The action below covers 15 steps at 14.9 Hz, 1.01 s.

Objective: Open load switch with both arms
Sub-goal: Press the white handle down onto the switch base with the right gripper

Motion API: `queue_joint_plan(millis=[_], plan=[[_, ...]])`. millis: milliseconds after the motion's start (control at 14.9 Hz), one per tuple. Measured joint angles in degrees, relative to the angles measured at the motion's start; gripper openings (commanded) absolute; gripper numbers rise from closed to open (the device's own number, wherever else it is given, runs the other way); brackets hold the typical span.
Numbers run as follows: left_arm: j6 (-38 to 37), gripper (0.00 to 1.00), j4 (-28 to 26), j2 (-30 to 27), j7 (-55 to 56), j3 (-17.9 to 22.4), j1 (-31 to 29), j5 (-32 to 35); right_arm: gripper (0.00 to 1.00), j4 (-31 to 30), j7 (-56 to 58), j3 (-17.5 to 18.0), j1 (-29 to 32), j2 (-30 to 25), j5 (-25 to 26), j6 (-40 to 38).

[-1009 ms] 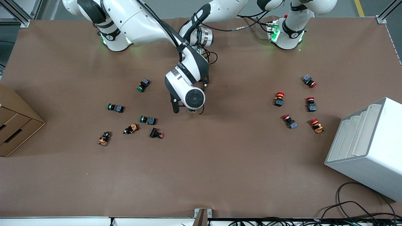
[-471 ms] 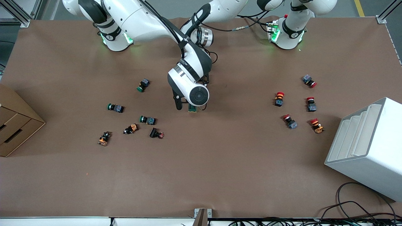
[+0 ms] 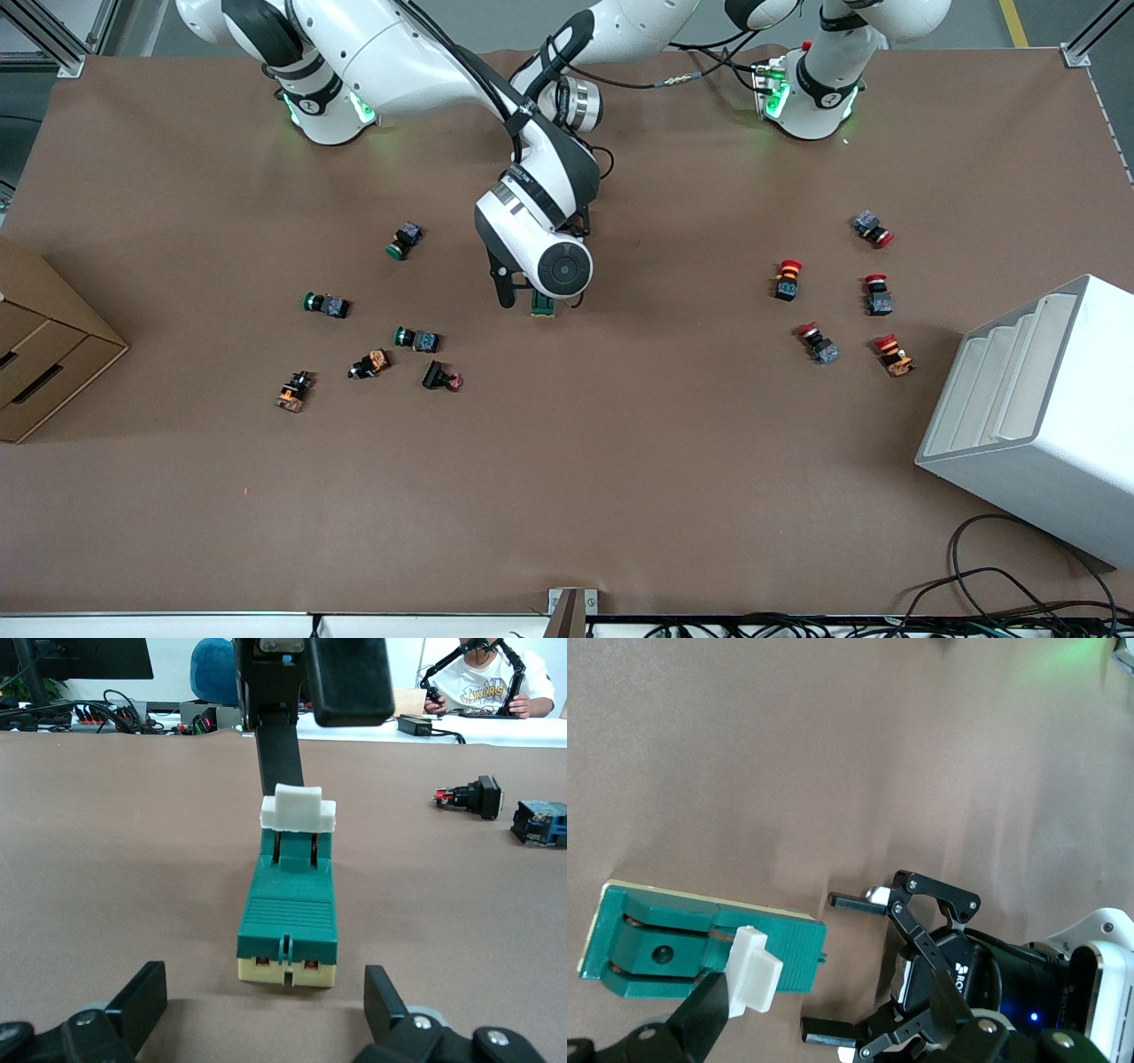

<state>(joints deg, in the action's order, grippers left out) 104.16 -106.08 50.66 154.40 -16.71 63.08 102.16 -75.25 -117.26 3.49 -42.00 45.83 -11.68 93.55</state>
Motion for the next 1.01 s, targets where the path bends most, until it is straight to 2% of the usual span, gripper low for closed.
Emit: queue_joint_plan(millis=[1009], plan=[[0.0,0.99,-0.01,0.0,0.0,0.02,0.02,0.0,1.0,-1.51,0.41,0.38,-0.5,0.77,0.07,0.17]])
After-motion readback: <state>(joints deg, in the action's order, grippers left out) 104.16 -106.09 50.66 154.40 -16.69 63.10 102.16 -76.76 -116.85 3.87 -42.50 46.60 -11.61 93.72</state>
